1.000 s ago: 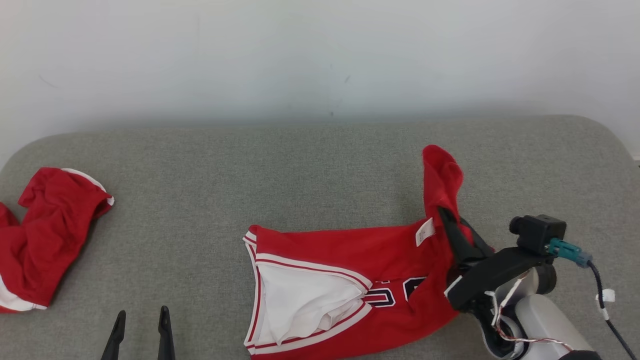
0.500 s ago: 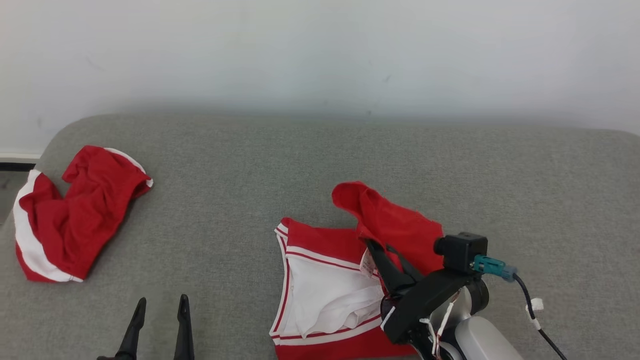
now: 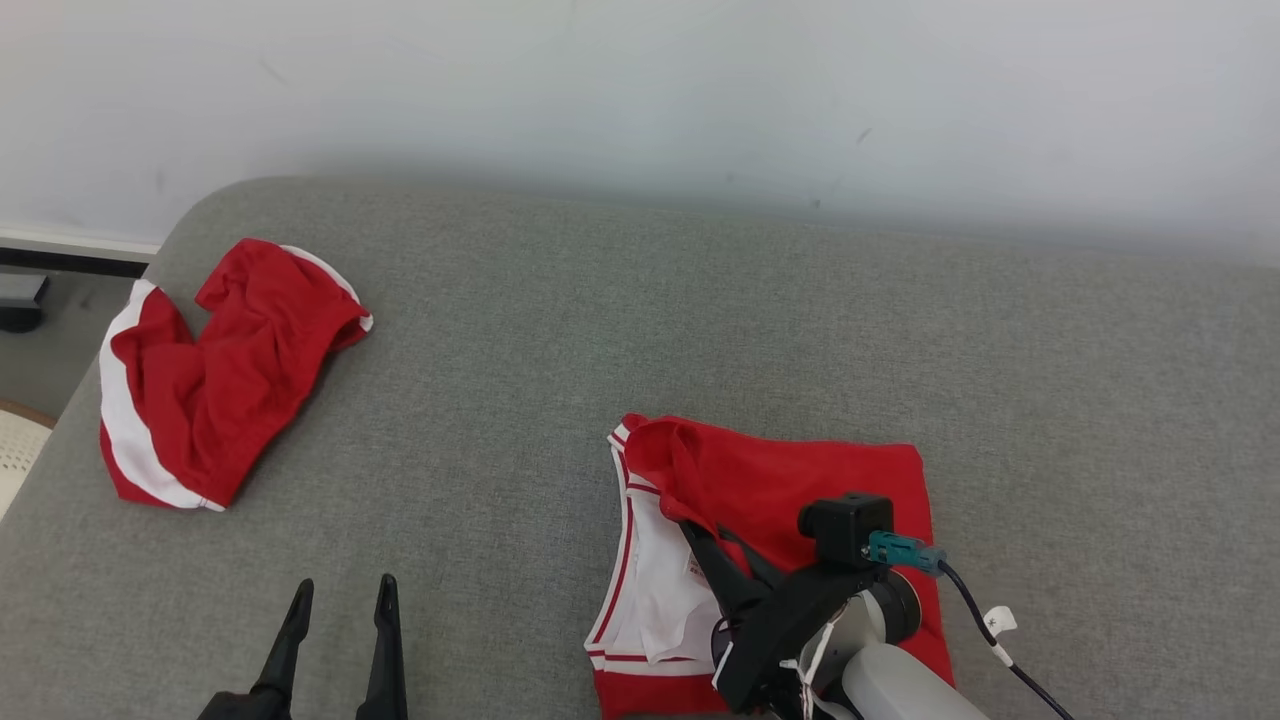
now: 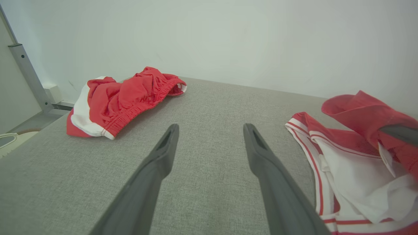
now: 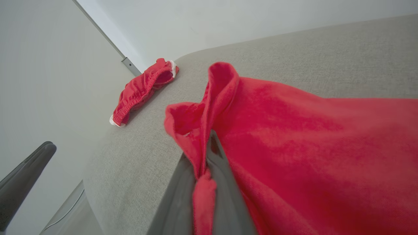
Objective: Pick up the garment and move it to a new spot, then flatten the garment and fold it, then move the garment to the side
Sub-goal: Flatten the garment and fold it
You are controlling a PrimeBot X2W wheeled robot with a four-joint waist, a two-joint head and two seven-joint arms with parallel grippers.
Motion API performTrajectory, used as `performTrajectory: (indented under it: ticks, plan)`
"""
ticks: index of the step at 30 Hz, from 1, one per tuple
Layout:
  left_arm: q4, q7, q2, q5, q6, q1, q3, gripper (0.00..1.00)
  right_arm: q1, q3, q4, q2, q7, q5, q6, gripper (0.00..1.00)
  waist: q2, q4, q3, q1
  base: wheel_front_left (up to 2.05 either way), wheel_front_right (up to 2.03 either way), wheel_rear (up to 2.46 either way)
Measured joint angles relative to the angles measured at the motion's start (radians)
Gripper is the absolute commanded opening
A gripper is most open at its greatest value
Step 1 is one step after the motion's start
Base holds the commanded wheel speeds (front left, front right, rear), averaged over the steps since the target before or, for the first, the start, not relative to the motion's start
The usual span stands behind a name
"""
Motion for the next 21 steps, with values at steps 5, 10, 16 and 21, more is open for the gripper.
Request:
performTrajectory:
  ticks: [5, 10, 16, 21]
  plan:
    - [0.01, 0.0, 0.0, -0.002, -0.006, -0.017, -0.004, 1.0, -0.046, 0.068, 0.099, 0.0, -0.046, 0.054, 0.0, 0.0, 0.0, 0.023, 0.009, 0.0, 0.0, 0.0, 0.0]
    - [0.025, 0.0, 0.0, -0.004, -0.007, -0.018, -0.003, 1.0, -0.086, 0.135, 0.177, -0.001, -0.077, 0.101, 0.0, 1.0, 0.0, 0.028, 0.01, 0.0001, 0.0, 0.0, 0.0]
    - [0.03, 0.0, 0.0, -0.009, -0.007, -0.016, 0.006, 1.0, -0.132, 0.211, 0.161, 0.001, -0.119, 0.182, 0.0, 1.0, 0.0, 0.012, 0.001, 0.0001, 0.0, 0.0, 0.0]
    - [0.03, 0.0, 0.0, -0.009, -0.007, -0.011, 0.013, 1.0, -0.18, 0.213, 0.122, 0.001, -0.16, 0.187, 0.0, 1.0, 0.0, -0.006, -0.012, 0.0, 0.0, 0.0, 0.0]
